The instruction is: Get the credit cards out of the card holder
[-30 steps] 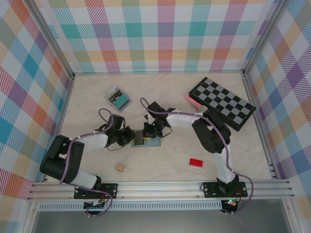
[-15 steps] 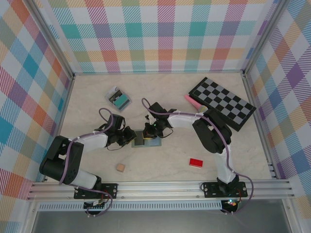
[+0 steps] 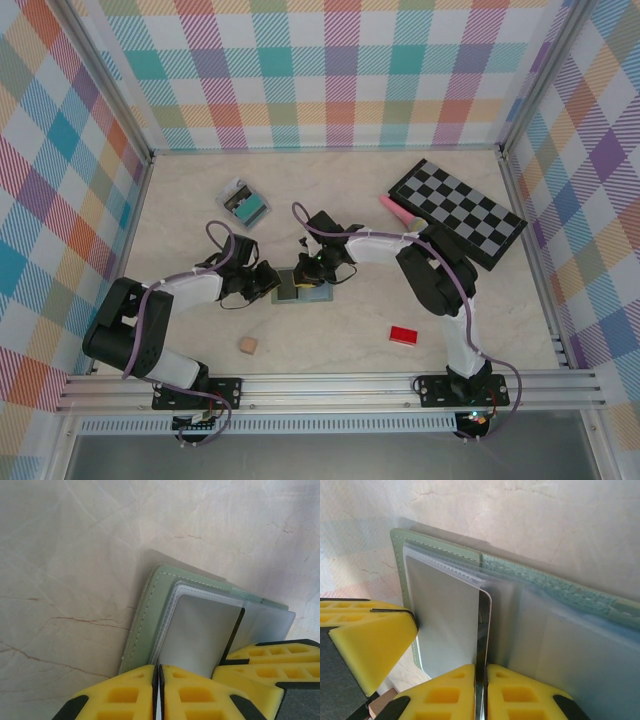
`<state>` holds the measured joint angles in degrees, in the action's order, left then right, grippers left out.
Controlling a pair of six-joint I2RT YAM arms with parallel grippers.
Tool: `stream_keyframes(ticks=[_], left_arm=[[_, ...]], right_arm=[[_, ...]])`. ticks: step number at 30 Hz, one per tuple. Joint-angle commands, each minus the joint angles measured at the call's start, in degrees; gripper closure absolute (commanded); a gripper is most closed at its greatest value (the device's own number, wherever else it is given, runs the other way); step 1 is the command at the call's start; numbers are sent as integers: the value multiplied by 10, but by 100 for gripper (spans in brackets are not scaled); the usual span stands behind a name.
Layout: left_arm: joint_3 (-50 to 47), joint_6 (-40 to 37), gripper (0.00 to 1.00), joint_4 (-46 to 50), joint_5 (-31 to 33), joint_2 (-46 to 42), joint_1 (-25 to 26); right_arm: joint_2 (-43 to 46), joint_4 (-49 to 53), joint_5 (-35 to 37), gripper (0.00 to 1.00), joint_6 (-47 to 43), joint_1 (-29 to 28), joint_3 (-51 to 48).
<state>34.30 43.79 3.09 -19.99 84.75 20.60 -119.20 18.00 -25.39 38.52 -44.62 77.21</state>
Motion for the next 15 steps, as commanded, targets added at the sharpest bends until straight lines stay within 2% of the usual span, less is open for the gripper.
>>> stream_keyframes(ticks=[1,15], left_arm=[[9,-13,90,35,21,14,2],[0,-6,92,43,35,23,2]], right_arm=[[22,17,4,88,-5,2,-16],[31,17,15,98,-8,3,-23]])
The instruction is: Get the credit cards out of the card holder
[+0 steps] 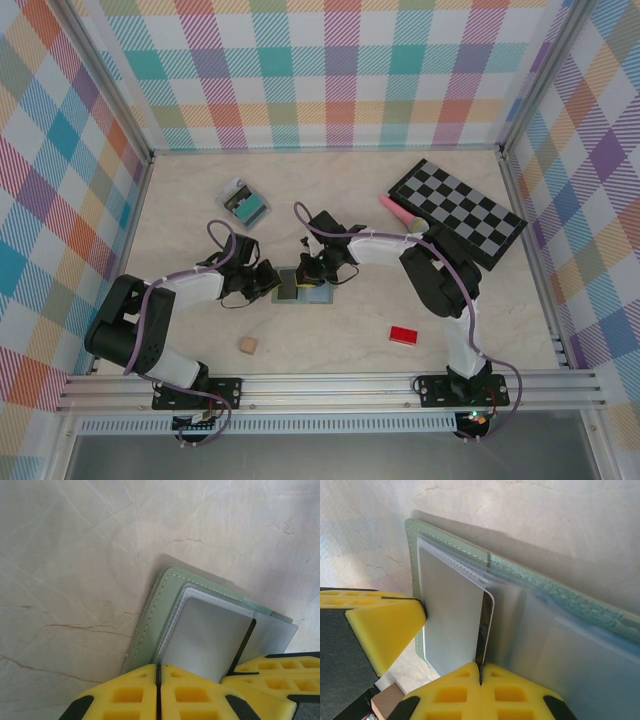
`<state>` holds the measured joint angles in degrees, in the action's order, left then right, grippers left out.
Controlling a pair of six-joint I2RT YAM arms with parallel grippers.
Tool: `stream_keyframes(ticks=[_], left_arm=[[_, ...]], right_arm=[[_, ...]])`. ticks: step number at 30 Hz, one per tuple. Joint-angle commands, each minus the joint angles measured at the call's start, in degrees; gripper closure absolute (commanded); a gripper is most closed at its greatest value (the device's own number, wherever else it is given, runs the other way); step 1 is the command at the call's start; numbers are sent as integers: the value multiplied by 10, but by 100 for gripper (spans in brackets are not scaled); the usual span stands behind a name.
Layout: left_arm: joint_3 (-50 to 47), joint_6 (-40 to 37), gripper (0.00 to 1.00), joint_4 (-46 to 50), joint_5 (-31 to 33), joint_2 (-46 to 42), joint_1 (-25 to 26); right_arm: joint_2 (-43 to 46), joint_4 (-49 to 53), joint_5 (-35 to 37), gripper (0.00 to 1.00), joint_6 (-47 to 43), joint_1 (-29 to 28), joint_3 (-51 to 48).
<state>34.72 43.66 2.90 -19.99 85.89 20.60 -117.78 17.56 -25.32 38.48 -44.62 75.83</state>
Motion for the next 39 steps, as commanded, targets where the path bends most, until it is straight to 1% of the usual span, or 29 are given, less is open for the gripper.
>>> stream_keyframes(ticks=[1,6,14,20,23,33,39], left_arm=[[-4,-4,91,49,38,8,2],[-3,-8,89,61,45,-3,1],[1,-10,90,58,33,-1,1],[1,-6,90,5,-23,-30,1],[10,-9,90,-2,-41,-38,4],[30,-22,94,2,-50,9,6],[33,-28,96,4,-49,20,7]], right_arm=[[18,28,21,98,-9,3,-9],[27,44,35,98,-16,5,-20],[40,43,35,97,-19,8,-42],[31,27,5,97,-23,8,-35],[23,18,-11,97,-21,7,-28],[14,20,-13,96,-20,8,-20],[13,19,-15,96,-19,8,-20]])
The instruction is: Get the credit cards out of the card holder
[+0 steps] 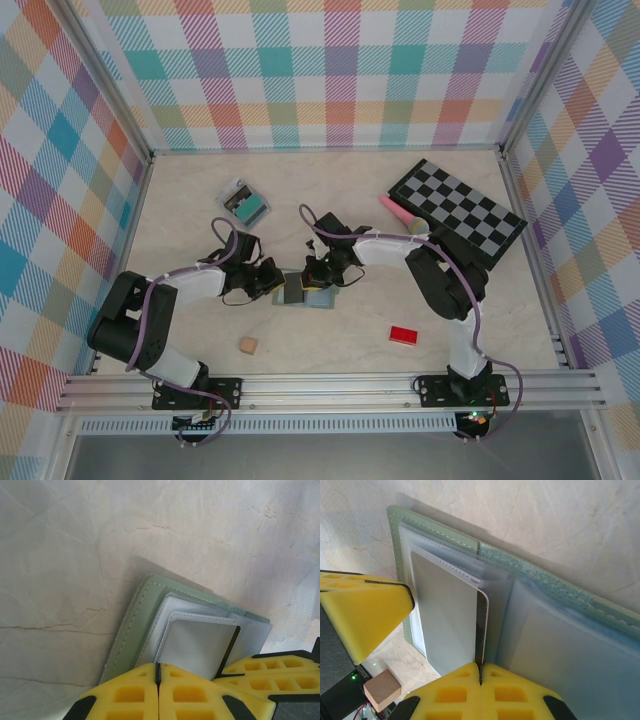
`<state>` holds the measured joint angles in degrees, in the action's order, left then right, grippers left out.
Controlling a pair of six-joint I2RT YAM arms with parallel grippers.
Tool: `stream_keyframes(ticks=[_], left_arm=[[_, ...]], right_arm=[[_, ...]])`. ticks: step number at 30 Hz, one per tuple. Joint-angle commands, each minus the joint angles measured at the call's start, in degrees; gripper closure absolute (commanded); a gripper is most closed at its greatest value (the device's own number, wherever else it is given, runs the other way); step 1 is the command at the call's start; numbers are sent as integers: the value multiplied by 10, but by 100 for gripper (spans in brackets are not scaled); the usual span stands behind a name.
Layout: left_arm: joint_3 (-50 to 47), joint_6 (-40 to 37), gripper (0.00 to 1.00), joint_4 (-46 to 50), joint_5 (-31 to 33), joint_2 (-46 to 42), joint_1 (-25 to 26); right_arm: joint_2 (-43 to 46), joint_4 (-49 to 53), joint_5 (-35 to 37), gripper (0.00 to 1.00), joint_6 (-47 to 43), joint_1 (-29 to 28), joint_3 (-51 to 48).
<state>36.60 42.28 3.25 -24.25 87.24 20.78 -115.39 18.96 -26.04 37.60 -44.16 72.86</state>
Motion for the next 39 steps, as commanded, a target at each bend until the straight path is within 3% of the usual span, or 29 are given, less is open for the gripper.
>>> stream_keyframes(ticks=[1,7,13,25,39], left_arm=[[14,-15,96,0,-8,9,5],[13,-24,98,21,-1,26,5],[6,-28,100,60,46,30,6],[-2,-25,100,60,61,30,5],[-3,-29,100,63,66,27,4]], right_arm=[[-11,4,-8,95,-10,3,10],[-8,-1,-13,87,-9,3,5],[2,-9,-20,87,-9,3,-5],[13,-11,-11,94,-8,3,-14],[37,24,9,95,-2,12,-42]])
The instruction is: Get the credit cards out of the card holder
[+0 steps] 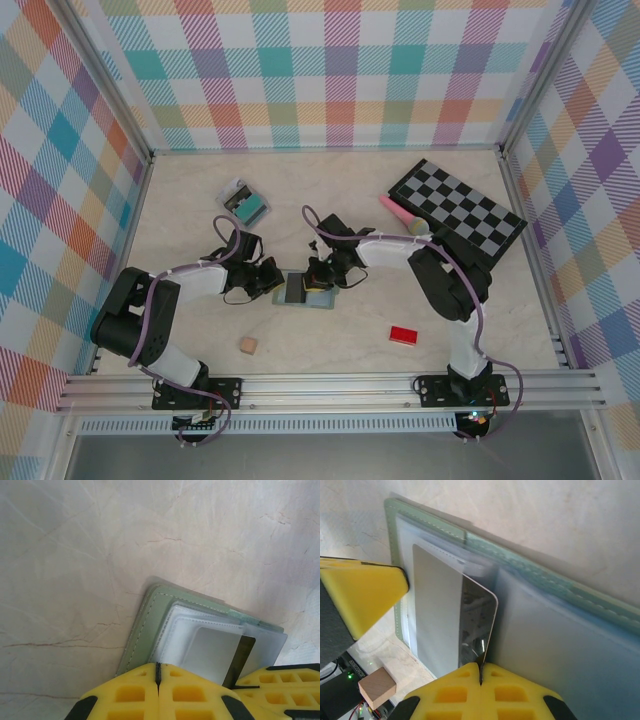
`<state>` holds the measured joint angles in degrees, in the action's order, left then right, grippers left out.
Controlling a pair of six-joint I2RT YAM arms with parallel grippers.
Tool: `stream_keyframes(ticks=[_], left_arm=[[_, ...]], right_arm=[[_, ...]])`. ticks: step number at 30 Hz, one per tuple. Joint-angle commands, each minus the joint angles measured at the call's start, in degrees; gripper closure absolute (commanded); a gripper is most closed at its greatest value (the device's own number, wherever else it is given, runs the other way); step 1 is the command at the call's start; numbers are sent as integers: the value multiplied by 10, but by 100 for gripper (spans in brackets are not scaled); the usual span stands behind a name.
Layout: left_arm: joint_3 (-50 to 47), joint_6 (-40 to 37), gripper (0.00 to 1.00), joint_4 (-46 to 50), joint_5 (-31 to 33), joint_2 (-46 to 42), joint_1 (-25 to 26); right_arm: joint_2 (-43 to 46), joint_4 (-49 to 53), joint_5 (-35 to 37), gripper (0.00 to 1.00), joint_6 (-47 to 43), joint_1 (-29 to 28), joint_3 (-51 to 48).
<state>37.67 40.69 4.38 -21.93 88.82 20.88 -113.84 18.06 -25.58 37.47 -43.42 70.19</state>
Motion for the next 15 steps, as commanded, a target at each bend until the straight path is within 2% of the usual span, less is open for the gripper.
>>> stream_keyframes(ticks=[1,9,15], left_arm=[[-14,-13,100,51,41,11,3],[-7,-12,100,35,7,-11,3],[-3,-12,99,22,-23,-61,6]], right_arm=[[23,33,4,95,-1,5,-18],[19,0,-30,94,5,7,-19],[4,2,-29,94,8,7,-6]])
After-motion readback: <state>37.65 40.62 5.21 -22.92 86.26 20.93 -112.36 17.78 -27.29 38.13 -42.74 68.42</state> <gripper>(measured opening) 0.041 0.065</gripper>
